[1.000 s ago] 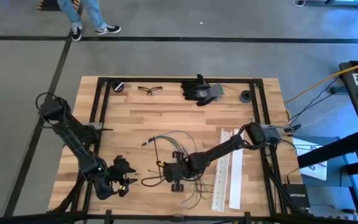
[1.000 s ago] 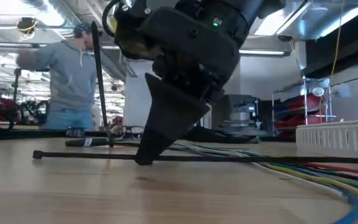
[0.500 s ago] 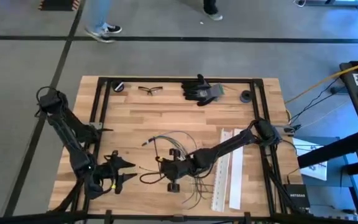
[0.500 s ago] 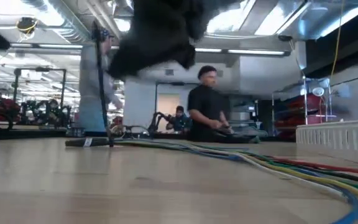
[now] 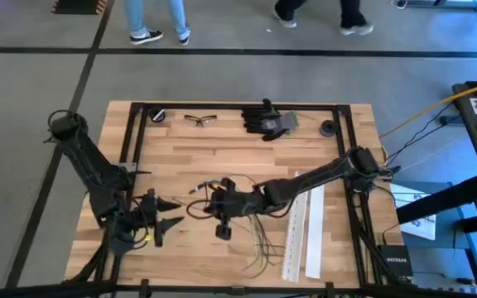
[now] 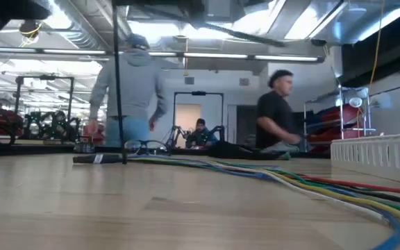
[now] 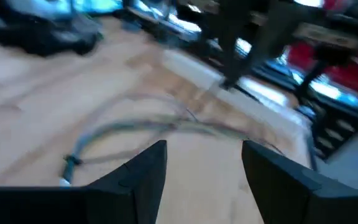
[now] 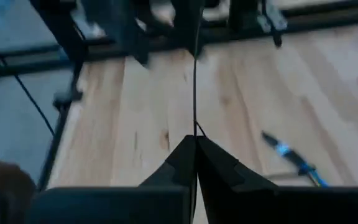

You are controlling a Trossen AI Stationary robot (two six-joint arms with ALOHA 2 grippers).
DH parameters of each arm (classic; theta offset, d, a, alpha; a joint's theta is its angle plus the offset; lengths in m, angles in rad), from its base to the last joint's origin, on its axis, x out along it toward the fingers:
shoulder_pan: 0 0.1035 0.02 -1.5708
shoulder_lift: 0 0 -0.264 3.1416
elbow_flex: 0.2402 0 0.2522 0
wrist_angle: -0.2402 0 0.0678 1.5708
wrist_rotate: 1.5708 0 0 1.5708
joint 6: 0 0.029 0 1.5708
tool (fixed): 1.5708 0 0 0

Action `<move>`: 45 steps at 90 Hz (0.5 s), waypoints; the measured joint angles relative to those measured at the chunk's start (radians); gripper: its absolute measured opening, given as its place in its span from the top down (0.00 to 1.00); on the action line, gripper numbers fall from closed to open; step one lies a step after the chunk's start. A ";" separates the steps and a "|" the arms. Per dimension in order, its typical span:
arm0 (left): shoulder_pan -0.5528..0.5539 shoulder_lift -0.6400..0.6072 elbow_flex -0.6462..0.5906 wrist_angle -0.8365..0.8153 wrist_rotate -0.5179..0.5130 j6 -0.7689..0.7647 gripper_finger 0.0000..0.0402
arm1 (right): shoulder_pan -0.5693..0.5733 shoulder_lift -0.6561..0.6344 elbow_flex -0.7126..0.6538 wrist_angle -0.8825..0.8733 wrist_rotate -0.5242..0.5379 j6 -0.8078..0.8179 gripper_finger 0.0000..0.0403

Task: Ziptie cables
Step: Wrap the zip tie on the cables

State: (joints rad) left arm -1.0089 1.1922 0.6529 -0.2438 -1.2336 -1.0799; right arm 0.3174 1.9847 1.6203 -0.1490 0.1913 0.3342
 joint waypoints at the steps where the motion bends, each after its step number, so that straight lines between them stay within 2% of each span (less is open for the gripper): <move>1: 0.003 0.000 0.000 0.000 -0.005 0.004 0.52 | 0.000 0.000 0.000 0.010 -0.003 -0.001 1.00; 10: 0.025 -0.016 0.000 -0.001 -0.012 0.046 0.52 | -0.007 -0.003 0.001 0.047 -0.010 -0.001 1.00; 32: 0.052 -0.096 0.000 0.052 -0.012 0.206 0.52 | -0.048 -0.095 0.004 -0.039 -0.078 0.032 1.00; 45: 0.068 -0.107 0.000 0.117 -0.003 0.304 0.52 | -0.064 -0.081 0.001 -0.025 -0.099 0.046 1.00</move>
State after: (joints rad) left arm -0.9404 1.0855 0.6529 -0.1273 -1.2370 -0.7761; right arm 0.2537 1.9033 1.6211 -0.1742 0.0920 0.3805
